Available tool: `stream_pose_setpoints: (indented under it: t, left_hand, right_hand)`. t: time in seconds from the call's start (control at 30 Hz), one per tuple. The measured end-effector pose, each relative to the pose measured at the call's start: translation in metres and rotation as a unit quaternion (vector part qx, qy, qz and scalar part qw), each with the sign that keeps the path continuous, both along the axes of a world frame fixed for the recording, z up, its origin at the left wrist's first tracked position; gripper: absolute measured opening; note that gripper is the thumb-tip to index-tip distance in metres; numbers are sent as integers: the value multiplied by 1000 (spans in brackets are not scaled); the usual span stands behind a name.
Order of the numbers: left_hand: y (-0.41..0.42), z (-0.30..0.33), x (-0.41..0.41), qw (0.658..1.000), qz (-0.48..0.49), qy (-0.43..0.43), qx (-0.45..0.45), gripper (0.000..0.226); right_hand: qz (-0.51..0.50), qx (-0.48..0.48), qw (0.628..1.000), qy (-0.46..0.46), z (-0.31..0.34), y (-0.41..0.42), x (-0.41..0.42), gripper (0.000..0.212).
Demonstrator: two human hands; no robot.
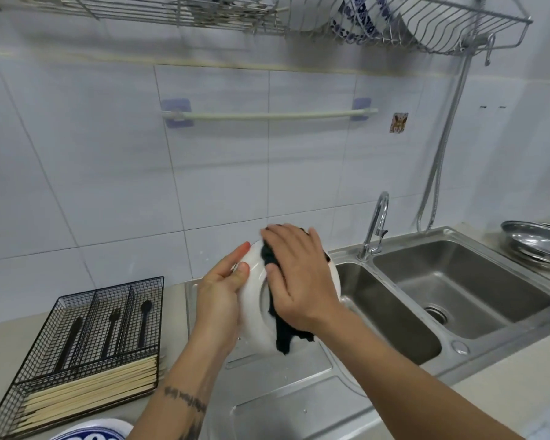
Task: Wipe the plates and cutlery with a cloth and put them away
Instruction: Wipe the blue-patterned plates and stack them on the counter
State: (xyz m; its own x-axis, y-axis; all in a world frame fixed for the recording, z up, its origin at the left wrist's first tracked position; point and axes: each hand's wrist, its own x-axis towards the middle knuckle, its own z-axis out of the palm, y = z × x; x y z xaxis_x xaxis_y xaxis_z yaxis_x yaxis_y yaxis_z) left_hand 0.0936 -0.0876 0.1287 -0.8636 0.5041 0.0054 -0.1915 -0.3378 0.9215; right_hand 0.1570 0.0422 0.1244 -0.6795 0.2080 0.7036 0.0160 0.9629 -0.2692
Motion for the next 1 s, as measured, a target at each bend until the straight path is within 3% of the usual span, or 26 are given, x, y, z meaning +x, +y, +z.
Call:
stream_pose_setpoints:
  t: [0.1, 0.27, 0.37, 0.43, 0.53, 0.6, 0.67, 0.83, 0.9, 1.0]
  left_hand:
    - [-1, 1, 2, 1000, 2, -11, 10, 34]
    - [-9, 2, -7, 998, 44, -36, 28, 31]
    - [-11, 0, -8, 999, 41, -30, 14, 32]
    - [-9, -2, -5, 999, 34, -12, -6, 31]
    - [-2, -4, 4, 999, 11, 19, -43, 31]
    - [1, -5, 7, 999, -3, 9, -35, 32]
    - [-1, -4, 6, 999, -7, 18, -30, 33]
    - [-22, 0, -13, 980, -18, 188, -60, 48]
    - [-30, 2, -24, 965, -56, 244, -76, 62]
    - [-36, 3, -37, 937, -76, 315, -133, 65]
  right_hand:
    - [18, 7, 1000, -4, 8, 6, -1, 47]
    - [-45, -273, 960, 35, -23, 22, 17, 48]
    - [-61, -323, 943, 45, -39, 10, 21, 54]
    - [-69, -294, 953, 38, -30, 11, 18, 53]
    - [-5, -136, 991, -12, -4, 10, 10, 45]
    - [39, -49, 997, -54, 8, 7, 5, 44]
    - [53, -51, 995, -70, 11, 11, 3, 45]
    - [66, -284, 950, -109, 2, 21, 22, 39]
    - [97, -330, 931, -125, 3, 17, 29, 30]
    - [115, -333, 926, -138, 4, 11, 36, 25]
